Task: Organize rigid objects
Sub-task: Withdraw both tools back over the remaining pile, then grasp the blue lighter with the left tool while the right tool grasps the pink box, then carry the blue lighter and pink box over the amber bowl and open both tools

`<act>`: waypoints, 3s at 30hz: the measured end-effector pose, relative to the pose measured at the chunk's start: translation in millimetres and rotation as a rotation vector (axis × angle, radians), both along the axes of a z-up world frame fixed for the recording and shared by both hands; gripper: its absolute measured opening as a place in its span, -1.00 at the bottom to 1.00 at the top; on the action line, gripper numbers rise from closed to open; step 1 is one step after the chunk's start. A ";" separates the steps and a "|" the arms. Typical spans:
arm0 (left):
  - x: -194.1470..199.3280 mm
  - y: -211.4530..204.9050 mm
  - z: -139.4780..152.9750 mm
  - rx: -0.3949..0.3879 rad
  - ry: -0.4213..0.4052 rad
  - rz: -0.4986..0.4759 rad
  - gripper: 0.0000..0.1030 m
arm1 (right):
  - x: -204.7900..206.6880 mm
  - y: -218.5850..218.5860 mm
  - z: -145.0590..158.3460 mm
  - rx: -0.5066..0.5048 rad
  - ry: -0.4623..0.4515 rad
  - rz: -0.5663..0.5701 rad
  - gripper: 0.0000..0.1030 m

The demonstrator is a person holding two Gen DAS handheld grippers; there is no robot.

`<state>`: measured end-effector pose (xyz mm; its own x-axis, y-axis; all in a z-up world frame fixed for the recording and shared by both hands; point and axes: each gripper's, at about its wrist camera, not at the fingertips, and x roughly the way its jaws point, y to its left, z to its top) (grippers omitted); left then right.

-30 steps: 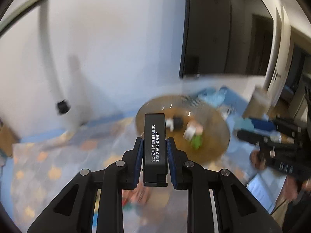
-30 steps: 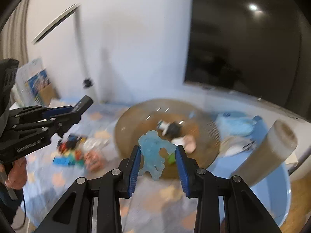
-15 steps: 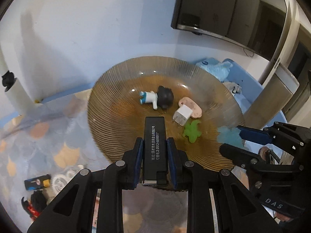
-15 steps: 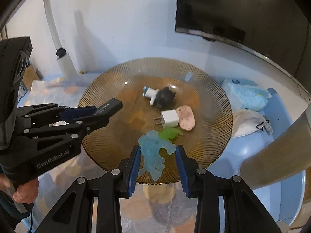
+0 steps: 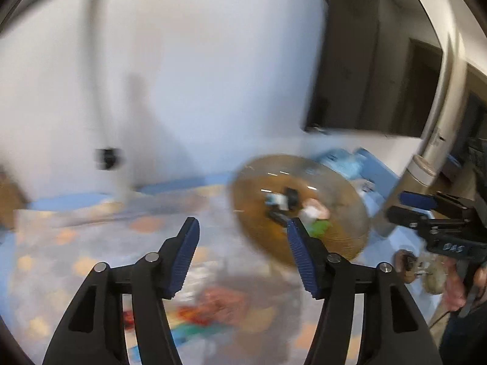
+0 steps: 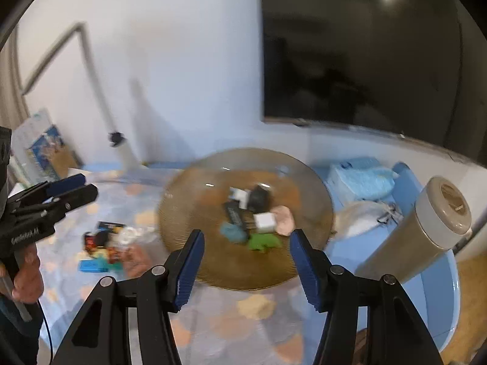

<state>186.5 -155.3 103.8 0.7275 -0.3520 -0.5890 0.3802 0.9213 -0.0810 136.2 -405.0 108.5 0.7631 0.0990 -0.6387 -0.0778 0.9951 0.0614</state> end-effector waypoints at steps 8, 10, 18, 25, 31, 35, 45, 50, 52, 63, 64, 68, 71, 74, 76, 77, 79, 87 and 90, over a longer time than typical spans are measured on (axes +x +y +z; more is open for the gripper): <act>-43.1 97.4 -30.6 0.042 0.020 0.190 0.15 | -26.5 84.4 -35.3 0.062 0.032 0.171 0.14; -48.1 120.4 -61.6 0.063 0.071 0.249 0.15 | -21.5 101.5 -63.3 0.093 0.084 0.194 0.14; -65.5 148.6 -147.9 0.156 0.158 0.329 0.15 | -13.6 144.8 -152.2 0.114 0.191 0.240 0.14; -67.7 137.4 -152.9 0.197 0.152 0.275 0.15 | -11.9 154.1 -159.3 0.023 0.171 0.217 0.14; -67.9 141.5 -154.6 0.165 0.162 0.275 0.15 | -10.9 158.4 -159.6 -0.015 0.171 0.218 0.14; -68.8 139.9 -155.0 0.175 0.162 0.274 0.15 | -10.3 158.3 -159.9 -0.018 0.171 0.219 0.14; -39.1 123.0 -142.6 0.232 0.189 0.062 0.15 | 30.3 160.3 -147.9 -0.127 0.267 0.263 0.37; -11.8 119.0 -155.7 0.206 0.281 -0.067 0.15 | 63.4 160.4 -157.4 -0.128 0.256 0.276 0.40; -8.1 115.2 -156.5 0.210 0.269 -0.097 0.15 | 71.2 163.1 -157.8 -0.132 0.231 0.289 0.43; -16.5 92.3 -155.8 0.215 0.235 -0.142 -0.40 | 72.7 180.1 -155.5 -0.130 0.172 0.378 -0.14; -20.0 93.1 -155.5 0.204 0.239 -0.129 -0.46 | 66.8 182.9 -155.8 -0.139 0.169 0.383 -0.16; -41.7 100.9 -154.8 0.185 0.251 -0.050 -0.58 | 40.3 181.7 -157.0 -0.127 0.193 0.394 -0.19; -65.9 114.9 -154.9 0.147 0.263 0.006 -0.58 | 4.3 178.9 -157.5 -0.156 0.200 0.423 -0.19; -90.2 125.1 -155.8 0.130 0.260 0.037 -0.58 | -30.8 172.0 -159.3 -0.169 0.197 0.438 -0.19; -100.6 129.3 -155.6 0.123 0.263 0.043 -0.58 | -46.9 164.4 -160.6 -0.154 0.204 0.434 -0.19; -103.7 129.1 -156.0 0.121 0.263 0.044 -0.58 | -54.2 159.6 -161.7 -0.140 0.210 0.426 -0.19; -106.8 127.3 -157.0 0.122 0.260 0.046 -0.57 | -63.3 152.6 -163.4 -0.121 0.207 0.402 -0.16; -112.9 123.2 -159.2 0.169 0.239 0.112 -0.28 | -58.4 148.0 -165.4 -0.097 0.219 0.301 0.42; -110.1 121.8 -159.8 0.169 0.229 0.125 -0.31 | -56.6 156.3 -164.8 -0.100 0.202 0.304 0.23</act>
<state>76.4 -33.4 -56.0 0.6010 -0.1506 -0.7849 0.2523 0.9676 0.0075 79.6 -248.7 -56.3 0.5662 0.2313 -0.7912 -0.3668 0.9302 0.0095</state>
